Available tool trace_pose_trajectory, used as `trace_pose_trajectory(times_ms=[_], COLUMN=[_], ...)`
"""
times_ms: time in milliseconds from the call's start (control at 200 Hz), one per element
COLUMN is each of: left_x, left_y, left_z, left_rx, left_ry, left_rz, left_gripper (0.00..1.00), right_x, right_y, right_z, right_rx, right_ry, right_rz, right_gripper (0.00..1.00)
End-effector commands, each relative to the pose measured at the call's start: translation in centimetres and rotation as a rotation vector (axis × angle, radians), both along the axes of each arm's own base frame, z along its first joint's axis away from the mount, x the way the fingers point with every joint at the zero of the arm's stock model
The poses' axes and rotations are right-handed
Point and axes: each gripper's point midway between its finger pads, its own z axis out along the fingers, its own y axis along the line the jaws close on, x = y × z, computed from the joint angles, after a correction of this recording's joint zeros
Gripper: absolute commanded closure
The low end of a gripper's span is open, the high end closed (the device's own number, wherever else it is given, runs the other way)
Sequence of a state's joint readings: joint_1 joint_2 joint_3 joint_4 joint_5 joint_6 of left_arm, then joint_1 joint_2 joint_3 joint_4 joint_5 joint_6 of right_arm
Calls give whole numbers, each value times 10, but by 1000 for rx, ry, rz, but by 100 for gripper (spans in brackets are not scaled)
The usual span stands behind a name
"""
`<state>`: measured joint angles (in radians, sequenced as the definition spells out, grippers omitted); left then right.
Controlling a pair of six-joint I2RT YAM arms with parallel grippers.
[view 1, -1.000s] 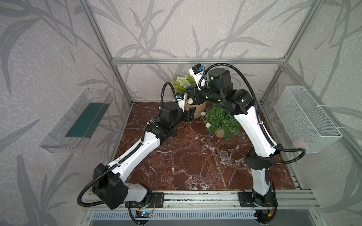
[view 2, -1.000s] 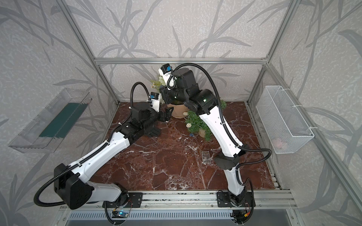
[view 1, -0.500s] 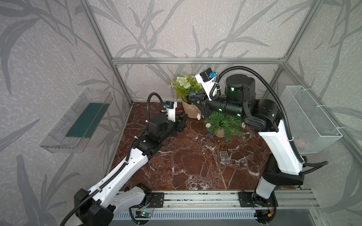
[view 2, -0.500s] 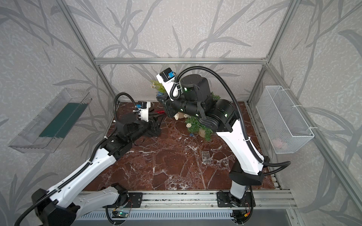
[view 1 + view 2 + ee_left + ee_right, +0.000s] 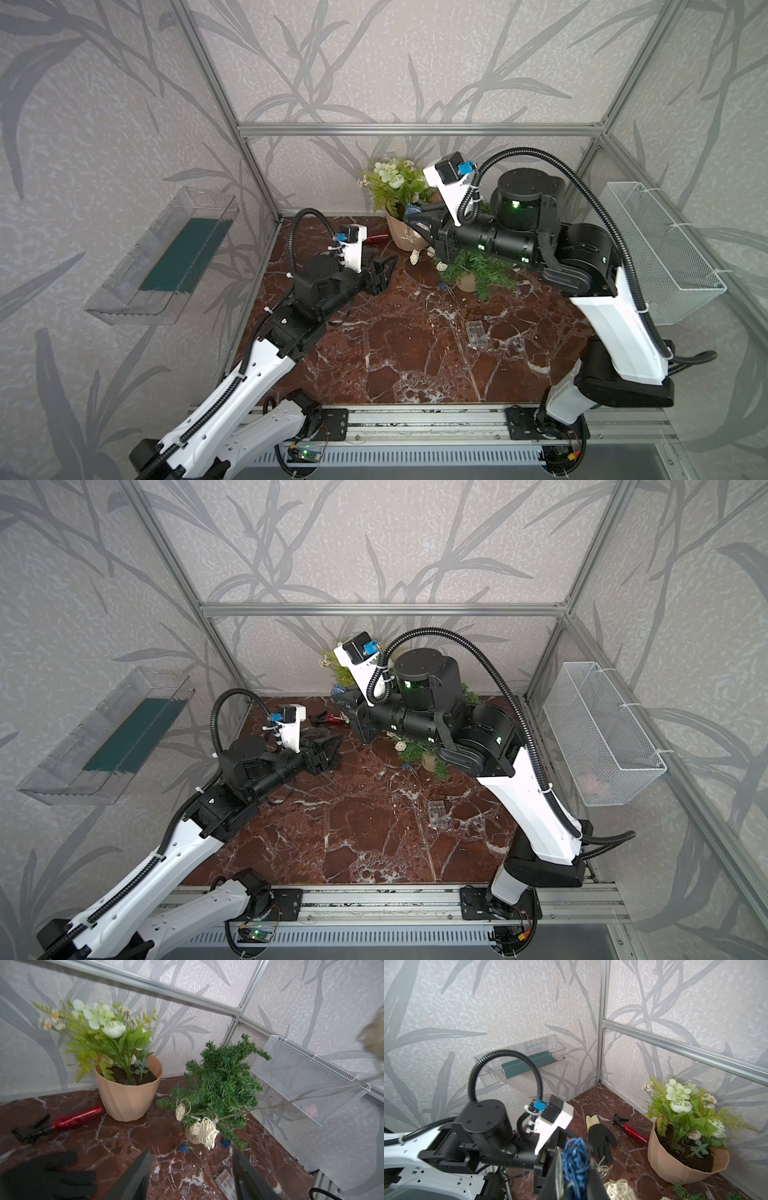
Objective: Remove string lights from the small christmas tree
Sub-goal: Remove the light string from the Christmas tree.
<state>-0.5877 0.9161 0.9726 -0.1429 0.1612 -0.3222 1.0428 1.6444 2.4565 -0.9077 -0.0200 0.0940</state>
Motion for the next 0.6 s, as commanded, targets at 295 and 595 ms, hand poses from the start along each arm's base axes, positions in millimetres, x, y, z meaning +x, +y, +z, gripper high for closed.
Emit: trace_pose_trajectory(times_ms=[295,595], left_x=[-4,-1], left_y=[-36,-68], left_z=[-5,35], left_rx=[112,0], left_ry=[-76,-158], left_rz=[-131,-256], left_gripper=[0,1], right_x=[-22,-20], right_y=[-5,-5], right_z=[41,46], right_rx=[122,129], right_ry=[-42,-48], right_rz=[59,51], right_gripper=[92,92])
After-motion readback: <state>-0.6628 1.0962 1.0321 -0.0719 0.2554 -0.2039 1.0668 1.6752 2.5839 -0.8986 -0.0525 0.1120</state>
